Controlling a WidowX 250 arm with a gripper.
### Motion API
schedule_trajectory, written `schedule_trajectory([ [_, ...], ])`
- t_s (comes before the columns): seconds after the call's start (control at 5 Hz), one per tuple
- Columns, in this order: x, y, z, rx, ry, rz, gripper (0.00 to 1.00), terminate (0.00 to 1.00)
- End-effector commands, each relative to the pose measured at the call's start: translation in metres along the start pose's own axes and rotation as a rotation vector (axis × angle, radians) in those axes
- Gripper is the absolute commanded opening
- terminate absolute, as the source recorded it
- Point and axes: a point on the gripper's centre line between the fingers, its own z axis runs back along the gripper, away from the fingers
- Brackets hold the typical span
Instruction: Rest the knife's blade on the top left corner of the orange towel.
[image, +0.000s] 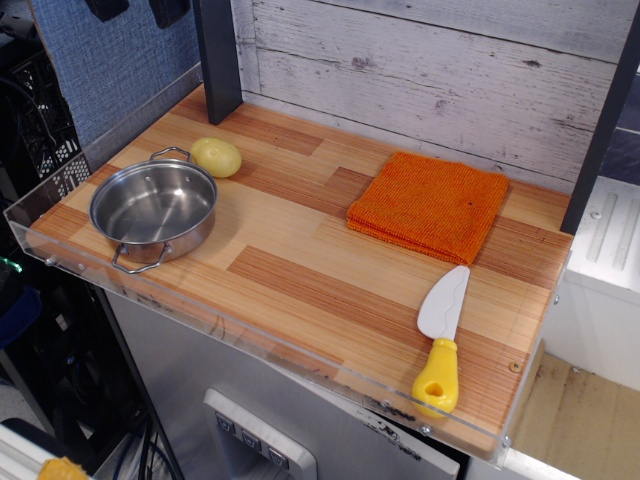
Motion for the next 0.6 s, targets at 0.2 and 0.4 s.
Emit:
schedule_trajectory([
  [0.2,-0.008,-0.021,-0.003,0.041,-0.027,0.026,1.0,0.0],
  [0.4,-0.019,-0.05,-0.01,0.069,-0.07,0.07,1.0,0.0],
])
